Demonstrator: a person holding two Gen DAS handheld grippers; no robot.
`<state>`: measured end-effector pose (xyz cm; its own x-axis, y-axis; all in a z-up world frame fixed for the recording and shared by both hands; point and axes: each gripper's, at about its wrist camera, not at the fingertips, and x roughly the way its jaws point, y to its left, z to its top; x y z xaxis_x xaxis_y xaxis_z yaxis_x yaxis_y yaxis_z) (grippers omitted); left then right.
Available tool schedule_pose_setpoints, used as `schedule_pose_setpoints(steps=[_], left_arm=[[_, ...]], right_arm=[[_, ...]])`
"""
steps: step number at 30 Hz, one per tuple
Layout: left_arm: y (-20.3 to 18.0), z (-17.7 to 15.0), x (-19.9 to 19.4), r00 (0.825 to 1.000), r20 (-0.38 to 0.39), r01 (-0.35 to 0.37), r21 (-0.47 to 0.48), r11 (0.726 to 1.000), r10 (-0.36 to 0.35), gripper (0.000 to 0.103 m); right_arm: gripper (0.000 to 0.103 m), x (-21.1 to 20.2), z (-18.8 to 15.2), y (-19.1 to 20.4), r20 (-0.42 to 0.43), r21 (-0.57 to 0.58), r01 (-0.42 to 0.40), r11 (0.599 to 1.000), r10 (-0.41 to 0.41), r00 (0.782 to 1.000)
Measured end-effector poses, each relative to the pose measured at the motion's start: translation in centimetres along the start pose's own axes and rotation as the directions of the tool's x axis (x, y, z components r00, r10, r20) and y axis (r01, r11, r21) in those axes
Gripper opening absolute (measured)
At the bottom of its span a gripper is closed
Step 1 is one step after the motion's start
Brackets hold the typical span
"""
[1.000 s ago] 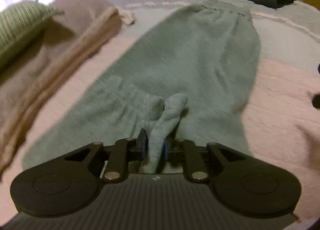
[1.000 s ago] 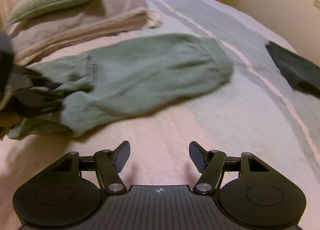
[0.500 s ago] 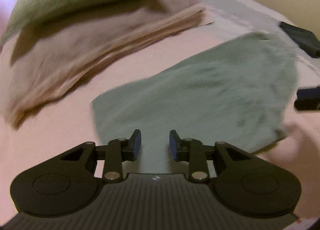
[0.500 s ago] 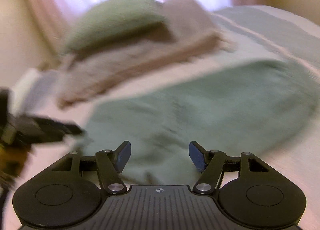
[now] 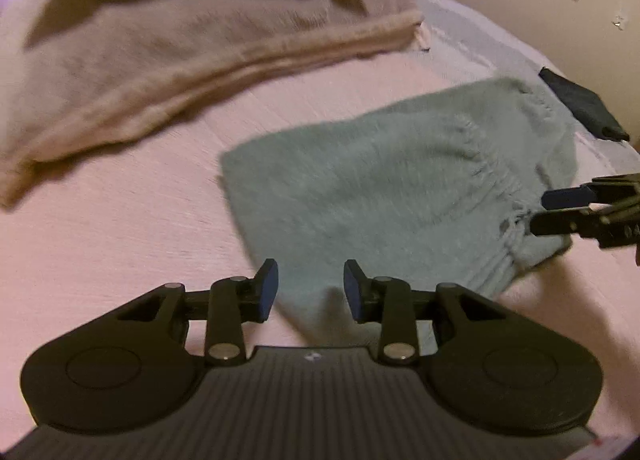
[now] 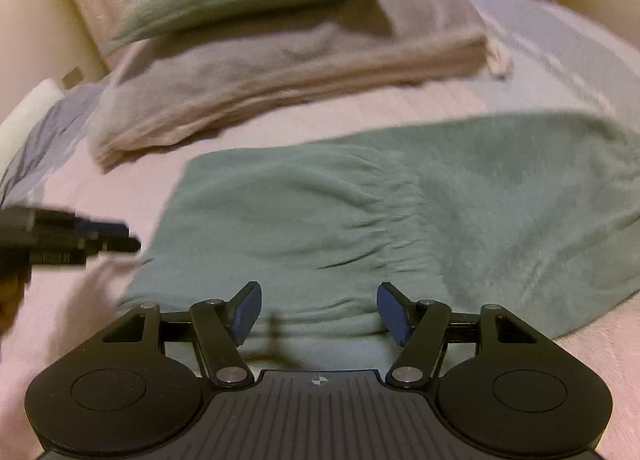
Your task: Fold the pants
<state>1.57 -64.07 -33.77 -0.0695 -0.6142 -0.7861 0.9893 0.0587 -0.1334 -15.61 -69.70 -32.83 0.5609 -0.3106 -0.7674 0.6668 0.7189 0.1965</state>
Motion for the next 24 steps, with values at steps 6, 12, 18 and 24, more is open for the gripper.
schedule_pose_setpoints(steps=[6, 12, 18, 24], left_arm=[[3.6, -0.7, -1.3, 0.994, -0.062, 0.085, -0.089, 0.992, -0.090, 0.042], [4.7, -1.4, -0.9, 0.999, -0.046, 0.025, -0.063, 0.998, -0.028, 0.045], [6.0, -2.0, -1.2, 0.999, -0.050, -0.014, -0.010, 1.000, 0.013, 0.046], [6.0, -2.6, -1.9, 0.997, -0.040, -0.054, 0.137, 0.989, 0.060, 0.048]], right_arm=[[0.070, -0.2, -5.1, 9.2, -0.011, -0.321, 0.031, 0.946, -0.036, 0.999], [0.073, 2.3, -7.6, 16.8, 0.083, -0.612, 0.070, 0.788, -0.024, 0.996], [0.076, 9.2, -8.7, 21.0, 0.145, -0.749, 0.166, 0.642, -0.085, 0.986], [0.056, 11.4, -10.6, 19.2, 0.146, -0.786, 0.233, 0.572, -0.195, 0.970]])
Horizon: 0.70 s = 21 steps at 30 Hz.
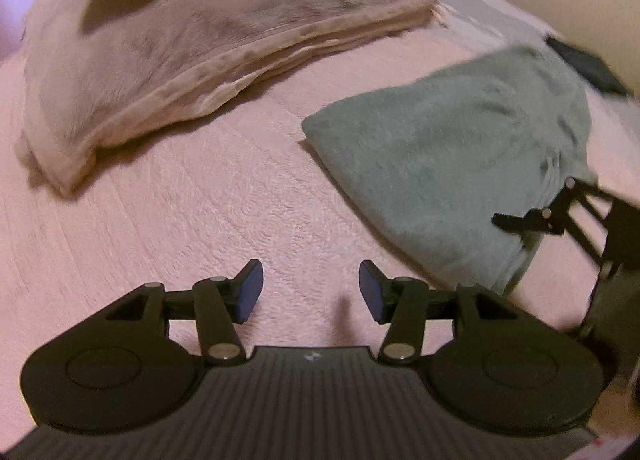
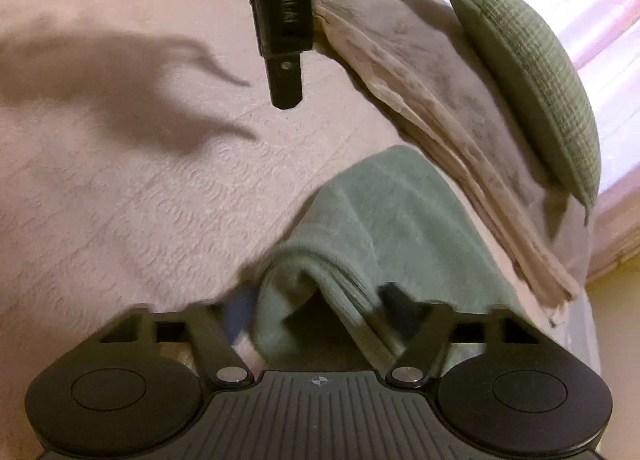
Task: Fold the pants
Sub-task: 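Grasp the folded edge of the green sweatpants with the right gripper and lift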
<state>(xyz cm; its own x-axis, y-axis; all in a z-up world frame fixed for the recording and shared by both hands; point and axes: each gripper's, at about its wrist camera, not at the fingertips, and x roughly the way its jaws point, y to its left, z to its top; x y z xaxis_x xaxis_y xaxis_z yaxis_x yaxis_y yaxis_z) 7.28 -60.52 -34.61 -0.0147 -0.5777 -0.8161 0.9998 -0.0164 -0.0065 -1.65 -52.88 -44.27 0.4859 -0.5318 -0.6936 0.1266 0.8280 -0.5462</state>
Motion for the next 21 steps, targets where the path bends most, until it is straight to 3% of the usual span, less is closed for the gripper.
schedule_pose_setpoints(steps=[2, 4, 5, 8, 9, 13, 15, 16, 18, 19, 21], left_arm=[[-1.0, 0.0, 0.1, 1.000, 0.002, -0.021, 0.133, 0.991, 0.021, 0.049], [-2.5, 0.0, 0.2, 0.998, 0.018, -0.055, 0.319, 0.946, 0.052, 0.049], [-3.3, -0.1, 0.4, 0.998, 0.030, -0.070, 0.415, 0.907, 0.063, 0.053], [-5.5, -0.3, 1.1, 0.994, 0.090, -0.110, 0.661, 0.742, 0.068, 0.063], [-6.2, -0.4, 1.5, 0.992, 0.112, -0.126, 0.728, 0.674, 0.064, 0.064], [-8.2, 0.2, 3.3, 0.986, 0.165, -0.159, 0.876, 0.454, 0.027, 0.064], [-8.9, 0.7, 4.0, 0.985, 0.175, -0.165, 0.914, 0.371, 0.007, 0.064], [-9.1, 1.3, 4.2, 0.984, 0.178, -0.166, 0.925, 0.342, -0.002, 0.062], [-9.6, 2.7, 4.1, 0.984, 0.179, -0.168, 0.933, 0.318, -0.007, 0.038], [-9.8, 3.5, 4.0, 0.984, 0.176, -0.165, 0.932, 0.323, -0.006, 0.027], [-10.4, 5.5, 3.1, 0.986, 0.167, -0.151, 0.924, 0.352, -0.017, 0.022]], right_arm=[[0.025, -0.6, -0.6, -0.2, 0.012, 0.008, 0.004, 1.000, -0.004, 1.000], [0.018, -1.2, -0.8, -1.4, 0.021, 0.058, -0.010, 0.998, 0.009, 1.000], [0.016, -1.5, -0.8, -2.3, 0.031, 0.089, -0.025, 0.996, 0.023, 0.999], [0.014, -3.3, -0.2, -4.2, 0.063, 0.152, -0.055, 0.987, 0.046, 0.997], [0.014, -3.8, 0.2, -5.0, 0.071, 0.171, -0.063, 0.983, 0.052, 0.996], [0.014, -6.1, 0.4, -7.6, 0.107, 0.253, -0.111, 0.961, 0.087, 0.990], [0.014, -6.8, 0.4, -8.7, 0.118, 0.285, -0.132, 0.949, 0.101, 0.988], [0.014, -7.1, 0.4, -9.4, 0.127, 0.306, -0.144, 0.941, 0.109, 0.986], [0.014, -7.7, 0.1, -10.5, 0.145, 0.353, -0.167, 0.921, 0.123, 0.982], [0.013, -8.0, 0.0, -11.2, 0.157, 0.383, -0.180, 0.906, 0.128, 0.979], [0.013, -8.8, -0.5, -13.1, 0.190, 0.459, -0.209, 0.863, 0.134, 0.972]])
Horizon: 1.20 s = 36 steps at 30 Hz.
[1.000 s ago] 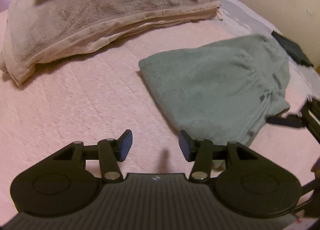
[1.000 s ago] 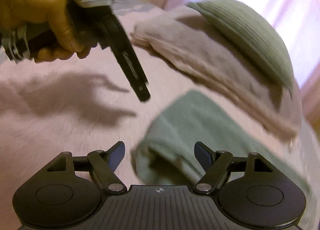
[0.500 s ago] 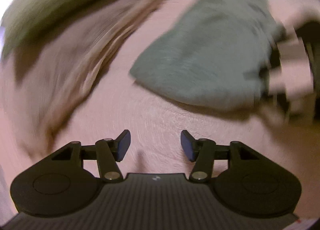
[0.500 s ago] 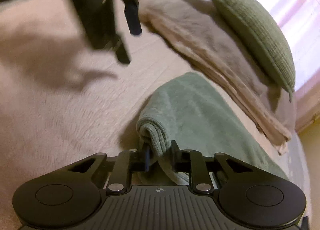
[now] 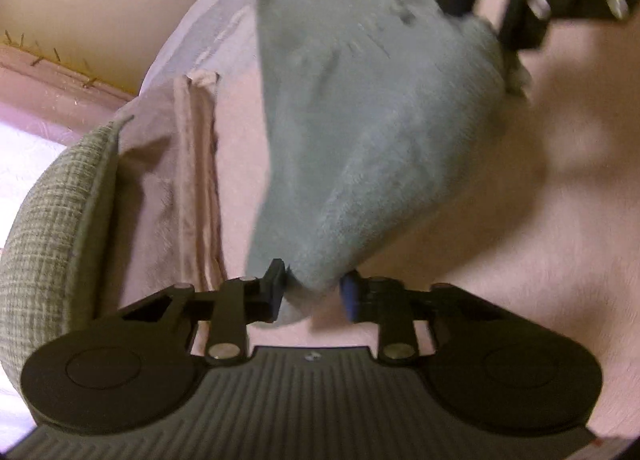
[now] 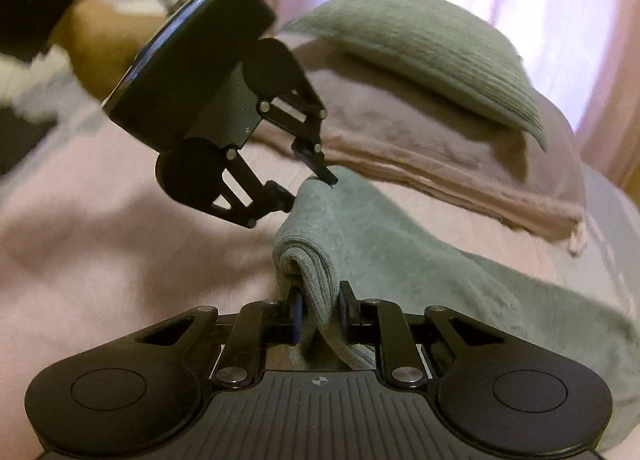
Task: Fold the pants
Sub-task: 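Grasp the folded edge of the green sweatpants with the right gripper and lift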
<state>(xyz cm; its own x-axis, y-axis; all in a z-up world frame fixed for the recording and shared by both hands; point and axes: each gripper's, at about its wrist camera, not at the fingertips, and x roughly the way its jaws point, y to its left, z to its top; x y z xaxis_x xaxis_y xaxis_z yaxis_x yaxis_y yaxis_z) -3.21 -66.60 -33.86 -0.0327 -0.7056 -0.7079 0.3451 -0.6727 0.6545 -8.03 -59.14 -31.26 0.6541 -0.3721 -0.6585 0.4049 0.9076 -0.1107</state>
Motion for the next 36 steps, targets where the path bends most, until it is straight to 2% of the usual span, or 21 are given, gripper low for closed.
schedule_pose_setpoints(steps=[4, 7, 11, 13, 15, 17, 19, 22, 24, 25, 26, 28, 30, 31, 32, 34, 36], left_arm=[[3.3, 3.9, -1.2, 1.000, 0.009, -0.017, -0.046, 0.999, 0.017, 0.021], [6.2, 8.0, -1.7, 0.999, 0.028, -0.041, -0.057, 0.998, 0.043, 0.021], [10.0, 15.2, -0.9, 0.994, 0.057, -0.089, -0.052, 0.995, 0.092, 0.021], [11.5, 19.8, 0.7, 0.989, 0.075, -0.123, -0.058, 0.991, 0.127, 0.025], [12.8, 24.3, 2.9, 0.981, 0.104, -0.151, -0.106, 0.983, 0.162, 0.032], [13.9, 27.9, 4.9, 0.976, 0.134, -0.148, -0.180, 0.972, 0.174, 0.043], [14.2, 30.3, 6.2, 0.973, 0.159, -0.122, -0.247, 0.961, 0.164, 0.043], [13.2, 32.2, 8.1, 0.983, 0.148, -0.056, -0.327, 0.943, 0.110, 0.043], [11.8, 32.3, 9.9, 0.993, 0.115, 0.013, -0.387, 0.922, 0.034, 0.043], [11.0, 32.2, 10.5, 0.995, 0.100, 0.041, -0.421, 0.906, 0.001, 0.043], [10.1, 32.0, 11.2, 0.996, 0.084, 0.076, -0.457, 0.886, -0.042, 0.043], [9.2, 31.4, 12.8, 0.994, 0.043, 0.105, -0.504, 0.857, -0.096, 0.043], [8.3, 30.8, 14.4, 0.990, -0.008, 0.114, -0.546, 0.830, -0.141, 0.042], [8.0, 30.3, 14.7, 0.986, -0.015, 0.127, -0.571, 0.811, -0.166, 0.042], [7.4, 29.9, 14.9, 0.982, -0.020, 0.140, -0.596, 0.790, -0.189, 0.042], [7.1, 29.7, 15.6, 0.978, -0.027, 0.145, -0.619, 0.772, -0.206, 0.041], [7.0, 29.7, 16.4, 0.976, -0.028, 0.149, -0.628, 0.764, -0.214, 0.041]], right_arm=[[0.013, -2.8, 1.1, -4.5, 0.074, 0.162, -0.046, 0.986, 0.034, 0.997], [0.013, -5.5, 1.3, -9.4, 0.152, 0.310, -0.088, 0.947, 0.042, 0.987], [0.013, -8.8, 0.6, -17.4, 0.256, 0.493, -0.131, 0.860, 0.001, 0.967], [0.013, -9.9, -0.4, -21.8, 0.292, 0.585, -0.148, 0.797, -0.037, 0.956], [0.013, -10.7, -2.5, -26.6, 0.308, 0.684, -0.149, 0.714, -0.098, 0.946], [0.013, -11.2, -5.4, -30.8, 0.296, 0.764, -0.129, 0.633, -0.166, 0.941], [0.013, -11.1, -8.6, -34.4, 0.264, 0.834, -0.102, 0.542, -0.229, 0.937], [0.013, -9.6, -15.2, -39.3, 0.175, 0.944, -0.077, 0.321, -0.290, 0.941], [0.014, -7.7, -19.4, -41.9, 0.111, 0.986, -0.075, 0.151, -0.243, 0.964], [0.015, -7.4, -20.8, -42.4, 0.108, 0.991, -0.087, 0.103, -0.219, 0.970], [0.015, -7.3, -21.4, -42.7, 0.117, 0.990, -0.098, 0.097, -0.206, 0.972], [0.019, -7.7, -20.9, -43.1, 0.123, 0.985, -0.096, 0.145, -0.190, 0.974], [0.027, -8.3, -20.2, -43.4, 0.103, 0.982, -0.071, 0.172, -0.186, 0.977], [0.035, -8.8, -19.9, -43.5, 0.093, 0.982, -0.059, 0.179, -0.187, 0.978], [0.052, -9.2, -19.4, -43.8, 0.096, 0.979, -0.059, 0.193, -0.192, 0.977], [0.077, -9.5, -18.8, -43.8, 0.121, 0.973, -0.075, 0.220, -0.204, 0.971], [0.078, -8.7, -18.5, -43.9, 0.136, 0.970, -0.094, 0.226, -0.177, 0.975]])
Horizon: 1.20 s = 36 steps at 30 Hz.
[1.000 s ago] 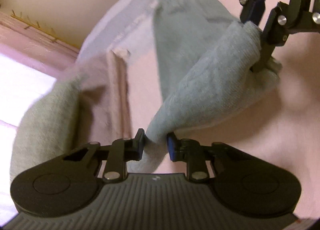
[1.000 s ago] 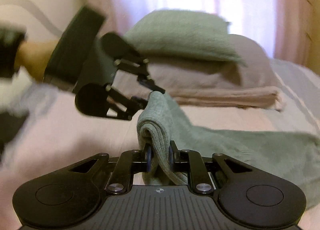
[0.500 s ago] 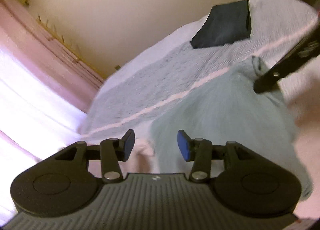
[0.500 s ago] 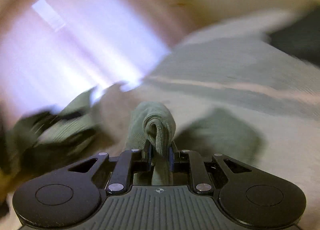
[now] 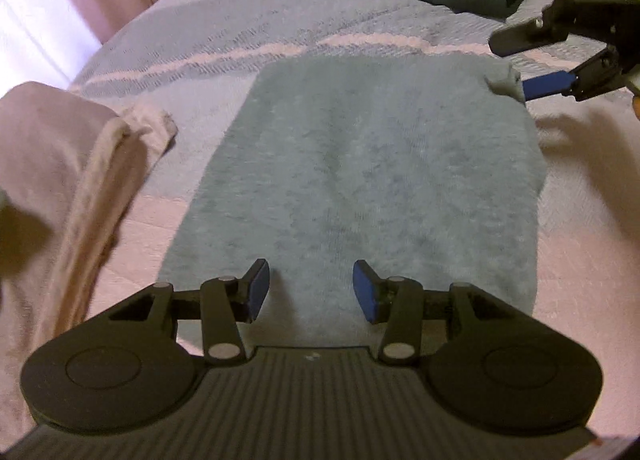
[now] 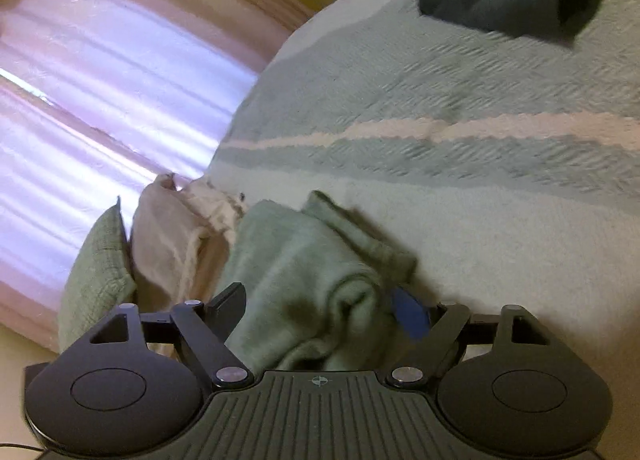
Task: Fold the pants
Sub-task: 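Grasp the folded edge of the green sweatpants with the right gripper and lift, then lower the green bundle onto the bed and open the right gripper, then move the open right gripper to the cuff end of the bundle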
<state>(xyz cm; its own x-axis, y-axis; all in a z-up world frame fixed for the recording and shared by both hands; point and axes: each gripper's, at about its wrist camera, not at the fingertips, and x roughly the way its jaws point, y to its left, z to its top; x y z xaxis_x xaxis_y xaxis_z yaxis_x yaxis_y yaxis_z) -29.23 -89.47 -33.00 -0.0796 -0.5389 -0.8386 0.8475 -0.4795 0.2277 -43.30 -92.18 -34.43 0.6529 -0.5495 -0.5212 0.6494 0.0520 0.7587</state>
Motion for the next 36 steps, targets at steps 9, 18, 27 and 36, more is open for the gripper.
schedule_pose_setpoints(steps=[9, 18, 27, 36], left_arm=[[-0.2, 0.7, -0.5, 0.998, 0.064, -0.005, 0.023, 1.000, 0.004, 0.041], [1.4, -0.7, 2.4, 0.999, -0.011, 0.042, -0.094, 0.995, -0.044, 0.053], [4.9, -4.5, -1.5, 0.997, -0.072, -0.053, -0.266, 0.962, 0.035, 0.051], [3.0, -8.5, -7.3, 0.997, -0.068, -0.064, -0.466, 0.883, 0.036, 0.052]], right_arm=[[0.015, -1.1, 1.6, -0.2, 0.002, 0.006, 0.037, 0.999, -0.037, 0.999], [0.041, 0.3, 0.6, -4.7, -0.061, 0.037, 0.193, 0.980, -0.191, 0.980], [0.056, -2.4, 1.8, -2.7, -0.054, -0.133, 0.271, 0.953, -0.280, 0.958], [0.061, -4.4, -0.2, 0.5, -0.105, -0.304, 0.282, 0.910, -0.327, 0.939]])
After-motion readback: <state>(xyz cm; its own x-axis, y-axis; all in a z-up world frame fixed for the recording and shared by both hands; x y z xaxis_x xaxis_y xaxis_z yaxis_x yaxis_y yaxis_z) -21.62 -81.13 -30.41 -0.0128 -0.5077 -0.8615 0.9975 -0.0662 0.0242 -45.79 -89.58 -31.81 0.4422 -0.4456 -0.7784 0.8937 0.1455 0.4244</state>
